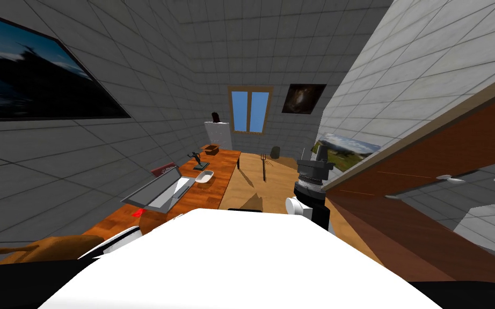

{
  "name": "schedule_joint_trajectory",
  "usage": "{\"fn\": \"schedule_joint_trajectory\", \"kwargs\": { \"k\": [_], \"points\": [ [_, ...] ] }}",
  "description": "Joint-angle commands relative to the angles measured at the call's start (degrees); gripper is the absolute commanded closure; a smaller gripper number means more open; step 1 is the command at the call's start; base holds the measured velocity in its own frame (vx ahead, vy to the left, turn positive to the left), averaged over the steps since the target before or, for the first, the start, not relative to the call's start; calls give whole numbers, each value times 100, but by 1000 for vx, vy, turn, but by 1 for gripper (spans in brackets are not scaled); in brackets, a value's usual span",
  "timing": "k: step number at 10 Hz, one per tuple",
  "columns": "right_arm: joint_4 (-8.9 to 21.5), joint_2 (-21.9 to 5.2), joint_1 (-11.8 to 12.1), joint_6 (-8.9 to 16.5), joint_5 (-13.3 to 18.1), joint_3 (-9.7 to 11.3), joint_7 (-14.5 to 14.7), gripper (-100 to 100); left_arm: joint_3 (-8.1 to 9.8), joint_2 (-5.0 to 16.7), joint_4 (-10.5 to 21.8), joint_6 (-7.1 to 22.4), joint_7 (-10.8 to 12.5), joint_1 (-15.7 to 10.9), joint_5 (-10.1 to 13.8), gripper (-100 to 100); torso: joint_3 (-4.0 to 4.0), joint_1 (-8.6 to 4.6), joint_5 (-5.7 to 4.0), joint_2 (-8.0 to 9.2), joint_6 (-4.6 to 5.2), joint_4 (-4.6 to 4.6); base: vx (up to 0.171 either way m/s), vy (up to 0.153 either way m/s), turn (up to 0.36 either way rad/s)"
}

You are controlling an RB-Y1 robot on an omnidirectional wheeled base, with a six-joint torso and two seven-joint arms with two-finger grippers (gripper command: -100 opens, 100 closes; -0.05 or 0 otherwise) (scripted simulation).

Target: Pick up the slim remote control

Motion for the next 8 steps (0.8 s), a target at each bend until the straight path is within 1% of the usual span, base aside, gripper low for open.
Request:
{"fn": "schedule_joint_trajectory", "kwargs": {
  "k": [1, 2, 3, 4, 5, 6, 7, 8],
  "points": [
    [0, 0, 0, 0, 0, 0, 0, 0, -17, 23, -286, -6, 286, 18, -31, 100, 0, 0, 0, 0, 0, 0, 0, 1, -10],
    [0, 0, 0, 0, 0, 0, 0, 0, -17, 23, -458, -6, 449, 18, -31, 100, 1, -2, 0, -1, 0, 2, 0, 0, 0],
    [0, 0, 0, 0, 0, 0, 0, 0, -17, 23, -486, -6, 543, 18, -31, 100, 2, -4, 1, 0, -1, 4, 4, -5, -11],
    [0, 0, 0, 0, 0, 0, 0, 0, -131, 130, -631, -118, 809, -54, -121, 100, 4, -5, -3, 3, -8, 5, -63, 8, -132],
    [0, 0, -1, 0, 0, 0, 0, 0, -209, 225, -750, -223, 1054, -140, -152, 100, 15, 0, -5, 23, -5, 8, -149, 22, -241],
    [1, 0, -2, 0, 0, 1, 0, 0, -209, 225, -750, -223, 1054, -140, -152, 100, 29, 5, -5, 50, -4, 12, -119, 19, -65],
    [0, 0, -1, 0, 0, 0, 0, 0, -209, 225, -750, -223, 1091, -140, -152, 100, 30, 5, -4, 53, -14, 10, -53, 9, 39],
    [0, 0, 0, 0, 0, 0, 0, 0, -286, 319, -869, -328, 1323, -226, -183, 100, 22, 2, -4, 38, -19, 6, -71, 15, -104]
  ]
}}
